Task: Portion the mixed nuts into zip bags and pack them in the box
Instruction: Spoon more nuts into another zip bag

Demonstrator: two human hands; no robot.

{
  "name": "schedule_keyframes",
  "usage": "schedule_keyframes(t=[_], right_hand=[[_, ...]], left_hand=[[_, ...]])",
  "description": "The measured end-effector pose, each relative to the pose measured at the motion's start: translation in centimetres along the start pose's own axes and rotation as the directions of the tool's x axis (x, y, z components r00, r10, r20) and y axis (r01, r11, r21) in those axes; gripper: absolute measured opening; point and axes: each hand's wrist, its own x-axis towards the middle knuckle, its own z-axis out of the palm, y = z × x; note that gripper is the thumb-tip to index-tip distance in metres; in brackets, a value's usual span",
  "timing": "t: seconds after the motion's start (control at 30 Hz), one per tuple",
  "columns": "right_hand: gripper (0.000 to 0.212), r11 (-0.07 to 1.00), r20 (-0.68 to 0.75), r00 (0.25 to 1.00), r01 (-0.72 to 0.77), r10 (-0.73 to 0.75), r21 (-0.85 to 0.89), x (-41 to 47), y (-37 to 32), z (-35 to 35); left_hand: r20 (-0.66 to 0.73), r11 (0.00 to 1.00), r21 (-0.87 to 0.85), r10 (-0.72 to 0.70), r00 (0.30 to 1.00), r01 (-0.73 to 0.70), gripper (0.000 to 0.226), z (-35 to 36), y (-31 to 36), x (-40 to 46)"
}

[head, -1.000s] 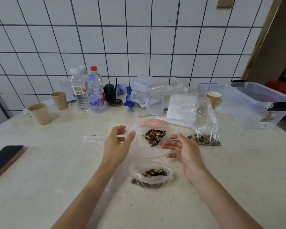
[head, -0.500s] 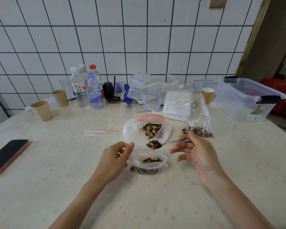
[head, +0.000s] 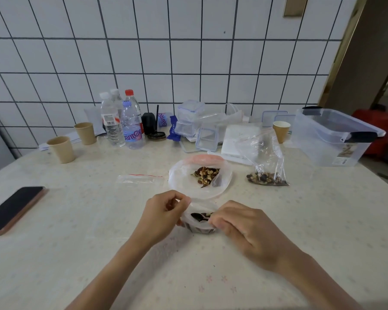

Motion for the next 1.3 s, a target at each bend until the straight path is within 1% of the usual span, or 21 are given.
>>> schedule_keyframes(t=[0.03, 0.07, 0.1, 0.17, 0.23, 0.27, 0.33, 0.4, 0.47, 0.53, 0.6, 0.67, 0.73, 0.8, 0.87, 0.97, 1.07, 1.13, 1.2, 1.3], right_hand=[[0.030, 0.998, 0.000, 0.999, 0.036, -0.037, -0.048, -0.1, 0.1, 0.0], [0.031, 0.998, -0.010, 0.999, 0.034, -0.035, -0.052, -0.1, 0.2, 0.1], [0.033, 1.000, -0.027, 1.000, 0.002, -0.003, -0.023, -0.1, 0.4, 0.2], [0.034, 0.982, -0.055, 0.988, -0.136, 0.144, 0.129, 0.0, 0.6, 0.3], [0.035, 0.897, -0.079, 0.947, -0.263, 0.310, 0.356, 0.6, 0.8, 0.4], [0.036, 0.843, -0.103, 0.922, -0.291, 0.373, 0.452, 0.9, 0.9, 0.5], [0.039, 0.749, -0.159, 0.869, -0.295, 0.468, 0.594, 1.7, 1.3, 0.6], [0.041, 0.636, -0.182, 0.806, -0.282, 0.563, 0.719, 2.4, 1.8, 0.6], [0.043, 0.520, -0.158, 0.741, -0.287, 0.653, 0.804, 3.1, 2.4, 0.7], [0.043, 0.426, -0.132, 0.681, -0.284, 0.720, 0.859, 3.9, 3.2, 0.8], [0.044, 0.373, -0.124, 0.631, -0.279, 0.766, 0.885, 4.8, 4.1, 0.8], [0.047, 0.348, -0.121, 0.594, -0.284, 0.796, 0.893, 5.7, 5.0, 1.0], [0.049, 0.347, -0.127, 0.568, -0.297, 0.813, 0.890, 6.8, 5.9, 1.3], [0.049, 0.375, -0.137, 0.561, -0.333, 0.816, 0.865, 7.8, 6.8, 1.8], [0.050, 0.434, -0.163, 0.565, -0.388, 0.809, 0.813, 8.5, 7.6, 2.6], [0.050, 0.573, -0.265, 0.581, -0.444, 0.770, 0.689, 8.7, 8.6, 4.1], [0.049, 0.677, -0.347, 0.617, -0.446, 0.707, 0.585, 8.2, 9.5, 4.8], [0.048, 0.729, -0.377, 0.644, -0.454, 0.666, 0.513, 7.8, 10.1, 4.6], [0.047, 0.774, -0.399, 0.669, -0.476, 0.627, 0.417, 7.6, 10.7, 4.0], [0.043, 0.806, -0.443, 0.674, -0.506, 0.592, 0.307, 7.5, 11.2, 3.2]], left_hand=[[-0.009, 1.000, 0.001, -0.005, 1.000, 0.005, 0.018, -0.1, -0.2, 0.0], [-0.018, 1.000, 0.006, -0.011, 1.000, 0.011, 0.019, -0.1, -0.4, 0.0], [-0.024, 1.000, 0.012, -0.018, 1.000, 0.018, 0.020, -0.1, -0.5, 0.1], [-0.034, 0.999, 0.021, -0.030, 0.999, 0.031, 0.021, -0.2, -0.9, 0.1], [-0.041, 0.999, 0.029, -0.036, 0.999, 0.037, 0.022, -0.3, -1.2, 0.2], [-0.042, 0.999, 0.033, -0.036, 0.998, 0.037, 0.022, -0.3, -1.4, 0.3], [-0.040, 0.999, 0.042, -0.030, 0.999, 0.032, 0.023, -0.3, -1.7, 0.4], [-0.036, 0.999, 0.043, -0.025, 0.999, 0.027, 0.022, -0.4, -1.9, 0.6], [-0.029, 0.999, 0.034, -0.023, 0.999, 0.024, 0.022, -0.6, -2.0, 0.9], [-0.039, 0.999, 0.032, -0.027, 0.999, 0.028, 0.027, -1.0, -1.9, 1.3], [-0.106, 0.998, 0.052, -0.035, 0.994, 0.041, 0.033, -1.5, -1.9, 2.1], [-0.216, 0.995, 0.082, -0.045, 0.975, 0.064, 0.037, -1.8, -1.9, 3.3], [-0.311, 0.990, 0.114, -0.049, 0.949, 0.088, 0.043, -1.8, -1.7, 4.8], [-0.348, 0.988, 0.127, -0.040, 0.937, 0.090, 0.049, -1.6, -1.4, 6.3], [-0.341, 0.987, 0.140, -0.026, 0.940, 0.079, 0.057, -1.1, -1.1, 7.9], [-0.298, 0.972, 0.222, -0.011, 0.954, 0.081, 0.064, -0.1, -0.8, 9.9], [-0.257, 0.930, 0.357, 0.013, 0.966, 0.083, 0.059, 1.1, -0.7, 11.4], [-0.236, 0.902, 0.422, 0.018, 0.972, 0.086, 0.050, 1.9, -1.0, 11.8], [-0.233, 0.888, 0.451, 0.025, 0.972, 0.086, 0.036, 2.5, -1.5, 11.6], [-0.210, 0.883, 0.459, 0.001, 0.978, 0.098, 0.029, 2.7, -2.1, 11.2]])
